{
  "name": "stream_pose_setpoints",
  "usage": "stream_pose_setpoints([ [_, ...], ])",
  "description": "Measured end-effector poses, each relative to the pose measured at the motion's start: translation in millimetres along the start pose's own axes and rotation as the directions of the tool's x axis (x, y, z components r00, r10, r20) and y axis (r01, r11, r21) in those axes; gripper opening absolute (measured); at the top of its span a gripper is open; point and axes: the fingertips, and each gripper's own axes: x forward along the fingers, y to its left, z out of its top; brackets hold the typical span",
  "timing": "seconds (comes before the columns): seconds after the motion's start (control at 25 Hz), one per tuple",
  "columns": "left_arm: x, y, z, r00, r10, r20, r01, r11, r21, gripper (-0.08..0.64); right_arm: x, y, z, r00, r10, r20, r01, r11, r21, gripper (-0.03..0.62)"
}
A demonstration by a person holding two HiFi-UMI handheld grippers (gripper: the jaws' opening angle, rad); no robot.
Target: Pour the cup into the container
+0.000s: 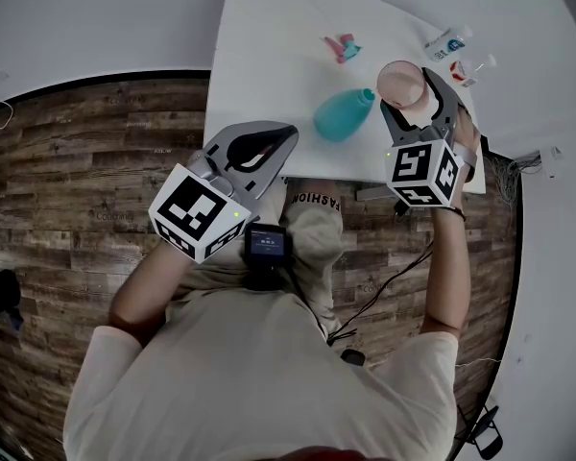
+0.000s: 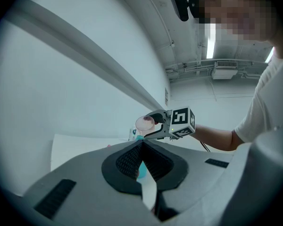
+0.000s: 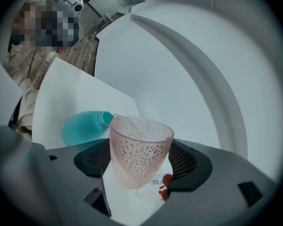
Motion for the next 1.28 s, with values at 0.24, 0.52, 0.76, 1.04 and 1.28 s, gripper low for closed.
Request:
stream_pose_setpoints([
  [0.24,-1,1,0,1.0,0.004,0.001,-0.004,1.0,-0.001,0.011,-1,-1,0,1.0,-0.004,-0.002,0.003,1.0,-0.006,0.38],
  [0.52,-3,1,1,1.0,0.004,0.005,-0.004,1.0,-0.002,0.012,-2,-5,3,1.0,-0.011,-0.002,0.011,1.0,-0.014,0.38],
  [0.76,-2,2,0,1.0,0.005,0.007,-0.005,1.0,-0.002,0.012,-3,-7,2,1.0,-0.015,-0.005,0.015,1.0,-0.02,0.38],
  [1.04,-5,1,2,1.0,0.005,0.011,-0.005,1.0,-0.006,0.011,-6,-12,5,1.0,-0.022,-0.008,0.022,0.999,-0.028,0.38],
  [1.28,-7,2,1,1.0,0.006,0.014,-0.006,1.0,-0.006,0.011,-7,-16,6,0.999,-0.032,-0.01,0.031,0.999,-0.035,0.38],
])
